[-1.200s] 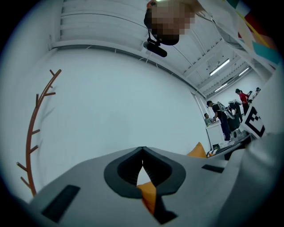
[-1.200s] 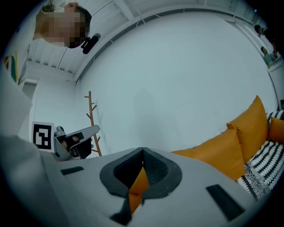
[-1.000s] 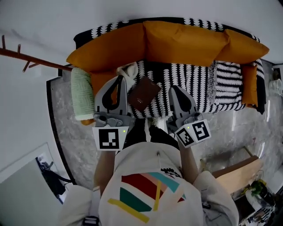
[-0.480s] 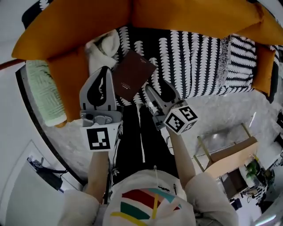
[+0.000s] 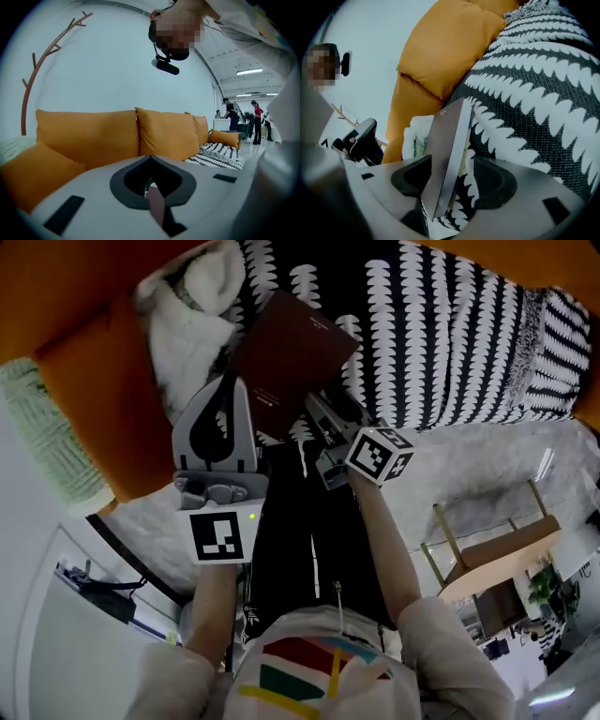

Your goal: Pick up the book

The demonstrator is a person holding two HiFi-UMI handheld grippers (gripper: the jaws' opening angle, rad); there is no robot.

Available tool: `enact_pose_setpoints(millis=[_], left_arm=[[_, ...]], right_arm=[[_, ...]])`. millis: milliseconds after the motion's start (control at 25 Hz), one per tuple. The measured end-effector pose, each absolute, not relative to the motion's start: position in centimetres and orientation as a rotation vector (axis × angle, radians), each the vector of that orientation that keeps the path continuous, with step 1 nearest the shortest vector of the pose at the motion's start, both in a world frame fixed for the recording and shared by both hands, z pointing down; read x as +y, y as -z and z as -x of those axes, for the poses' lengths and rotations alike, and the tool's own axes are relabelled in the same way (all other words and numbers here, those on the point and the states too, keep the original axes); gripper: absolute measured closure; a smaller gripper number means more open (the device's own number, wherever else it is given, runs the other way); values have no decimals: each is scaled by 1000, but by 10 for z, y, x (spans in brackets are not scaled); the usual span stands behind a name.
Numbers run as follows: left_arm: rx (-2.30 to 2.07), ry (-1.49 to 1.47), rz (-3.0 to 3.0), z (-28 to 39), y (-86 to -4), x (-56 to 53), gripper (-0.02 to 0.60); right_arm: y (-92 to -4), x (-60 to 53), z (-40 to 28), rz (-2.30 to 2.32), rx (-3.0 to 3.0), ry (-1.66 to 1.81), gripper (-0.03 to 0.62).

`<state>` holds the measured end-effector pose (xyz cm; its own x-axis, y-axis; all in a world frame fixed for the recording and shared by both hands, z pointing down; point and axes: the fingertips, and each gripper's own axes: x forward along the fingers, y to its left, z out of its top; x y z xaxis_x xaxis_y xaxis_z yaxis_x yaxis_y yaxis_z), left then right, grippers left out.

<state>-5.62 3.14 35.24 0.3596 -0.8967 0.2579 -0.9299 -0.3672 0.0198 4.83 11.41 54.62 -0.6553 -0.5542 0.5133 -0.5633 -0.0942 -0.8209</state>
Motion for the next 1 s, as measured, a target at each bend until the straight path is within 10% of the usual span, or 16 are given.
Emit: enact_pose_setpoints(millis=[1000], left_arm=[[-1702,-367,-2326,113,-362,11,575]], right_arm=[[-496,66,8,-836,-2260,-1937,329]])
